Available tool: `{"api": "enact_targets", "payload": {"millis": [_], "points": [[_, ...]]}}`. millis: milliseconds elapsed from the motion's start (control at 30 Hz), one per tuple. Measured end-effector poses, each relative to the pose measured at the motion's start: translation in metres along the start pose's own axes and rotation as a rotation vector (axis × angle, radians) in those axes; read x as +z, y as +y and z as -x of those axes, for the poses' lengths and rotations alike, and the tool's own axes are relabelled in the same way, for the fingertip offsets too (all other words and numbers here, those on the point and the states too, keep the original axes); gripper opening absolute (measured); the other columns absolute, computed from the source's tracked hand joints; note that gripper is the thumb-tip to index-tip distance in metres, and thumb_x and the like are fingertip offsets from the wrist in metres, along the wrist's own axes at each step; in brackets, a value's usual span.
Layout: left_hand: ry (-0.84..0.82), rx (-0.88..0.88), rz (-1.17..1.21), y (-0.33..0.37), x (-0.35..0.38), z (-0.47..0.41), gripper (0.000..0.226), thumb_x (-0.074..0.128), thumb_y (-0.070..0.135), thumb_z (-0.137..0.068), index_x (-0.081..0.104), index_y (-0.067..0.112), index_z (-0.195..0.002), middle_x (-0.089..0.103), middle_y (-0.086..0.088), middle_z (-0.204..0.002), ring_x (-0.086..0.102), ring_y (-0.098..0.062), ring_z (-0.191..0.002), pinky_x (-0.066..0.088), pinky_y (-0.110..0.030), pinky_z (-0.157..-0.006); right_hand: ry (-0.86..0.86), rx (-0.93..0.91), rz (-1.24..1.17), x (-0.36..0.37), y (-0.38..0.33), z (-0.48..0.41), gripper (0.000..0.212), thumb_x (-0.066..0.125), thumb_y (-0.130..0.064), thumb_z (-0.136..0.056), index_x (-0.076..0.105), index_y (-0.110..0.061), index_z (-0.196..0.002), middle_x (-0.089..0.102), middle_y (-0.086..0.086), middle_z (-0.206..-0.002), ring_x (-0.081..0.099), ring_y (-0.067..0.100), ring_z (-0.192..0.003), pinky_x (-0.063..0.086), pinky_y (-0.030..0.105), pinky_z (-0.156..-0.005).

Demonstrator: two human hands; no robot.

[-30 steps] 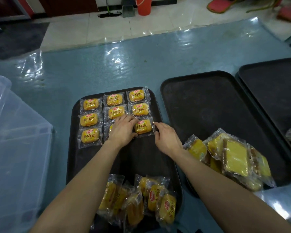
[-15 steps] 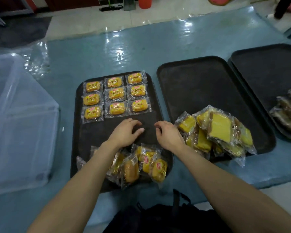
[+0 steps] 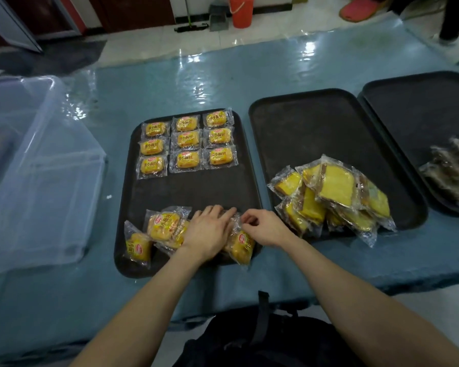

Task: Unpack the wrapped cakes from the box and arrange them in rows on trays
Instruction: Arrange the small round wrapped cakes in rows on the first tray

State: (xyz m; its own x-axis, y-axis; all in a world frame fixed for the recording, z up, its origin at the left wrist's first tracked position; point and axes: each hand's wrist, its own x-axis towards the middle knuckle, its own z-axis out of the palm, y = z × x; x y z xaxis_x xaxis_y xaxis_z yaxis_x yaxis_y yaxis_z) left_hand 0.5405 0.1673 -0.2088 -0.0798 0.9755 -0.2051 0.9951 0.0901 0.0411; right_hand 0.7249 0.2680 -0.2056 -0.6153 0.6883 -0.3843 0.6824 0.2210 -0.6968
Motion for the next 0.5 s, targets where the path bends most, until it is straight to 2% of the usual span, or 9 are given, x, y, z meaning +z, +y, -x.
{"api": "enact_targets", "payload": {"millis": [67, 167, 267, 333, 400, 500], "points": [[0.016, 0.004, -0.044, -0.003, 0.006, 0.002, 0.06, 0.019, 0.056, -0.11, 0.042, 0.036, -0.161, 0.061, -0.001, -0.138, 0.056, -0.025, -0.129, 0.048, -0.046, -0.101, 0.006, -0.022, 0.017, 0.002, 0.003, -0.002, 0.008, 0.074, -0.047, -0.094, 0.073, -0.039, -0.093, 0.075, -0.016, -0.094, 0.07, 0.006, -0.092, 0.058, 0.03, -0.085], [0.058, 0.018, -0.052, -0.009, 0.012, 0.006, 0.056, 0.023, 0.058, -0.111, 0.054, 0.035, -0.152, 0.062, 0.002, -0.126, 0.059, -0.024, -0.121, 0.05, -0.044, -0.093, 0.028, -0.01, 0.046, 0.004, 0.003, -0.003, 0.008, 0.072, -0.037, -0.097, 0.071, -0.036, -0.089, 0.073, -0.014, -0.088, 0.07, 0.011, -0.088, 0.057, 0.031, -0.08], [0.058, 0.019, -0.03, -0.019, 0.014, 0.006, 0.051, 0.028, 0.059, -0.112, 0.057, 0.036, -0.147, 0.061, 0.004, -0.123, 0.058, -0.021, -0.119, 0.052, -0.042, -0.093, 0.127, 0.058, -0.027, 0.001, 0.003, -0.005, 0.011, 0.069, -0.032, -0.101, 0.07, -0.029, -0.09, 0.072, -0.011, -0.086, 0.069, 0.013, -0.085, 0.051, 0.03, -0.073], [0.036, 0.008, -0.012, -0.028, 0.014, 0.007, 0.052, 0.027, 0.059, -0.111, 0.056, 0.035, -0.147, 0.06, 0.004, -0.123, 0.058, -0.019, -0.117, 0.052, -0.04, -0.093, 0.195, 0.142, -0.122, -0.003, 0.003, -0.009, 0.015, 0.065, -0.033, -0.104, 0.068, -0.022, -0.095, 0.074, -0.004, -0.081, 0.072, 0.012, -0.07, 0.056, 0.03, -0.064], [0.034, -0.014, 0.005, -0.037, 0.013, 0.009, 0.056, 0.022, 0.063, -0.111, 0.054, 0.036, -0.149, 0.06, 0.005, -0.123, 0.057, -0.016, -0.116, 0.052, -0.039, -0.096, 0.22, 0.231, -0.234, -0.006, -0.002, -0.012, 0.016, 0.06, -0.031, -0.108, 0.066, -0.016, -0.103, 0.076, 0.004, -0.072, 0.071, 0.01, -0.052, 0.054, 0.024, -0.051], [0.023, -0.04, 0.021, -0.048, 0.01, 0.012, 0.061, 0.018, 0.066, -0.111, 0.051, 0.037, -0.152, 0.06, 0.006, -0.124, 0.057, -0.014, -0.117, 0.051, -0.039, -0.099, 0.253, 0.316, -0.334, -0.003, -0.012, -0.019, 0.019, 0.056, -0.03, -0.111, 0.063, -0.012, -0.111, 0.075, 0.008, -0.063, 0.074, 0.016, -0.052, 0.059, 0.027, -0.053]]}}
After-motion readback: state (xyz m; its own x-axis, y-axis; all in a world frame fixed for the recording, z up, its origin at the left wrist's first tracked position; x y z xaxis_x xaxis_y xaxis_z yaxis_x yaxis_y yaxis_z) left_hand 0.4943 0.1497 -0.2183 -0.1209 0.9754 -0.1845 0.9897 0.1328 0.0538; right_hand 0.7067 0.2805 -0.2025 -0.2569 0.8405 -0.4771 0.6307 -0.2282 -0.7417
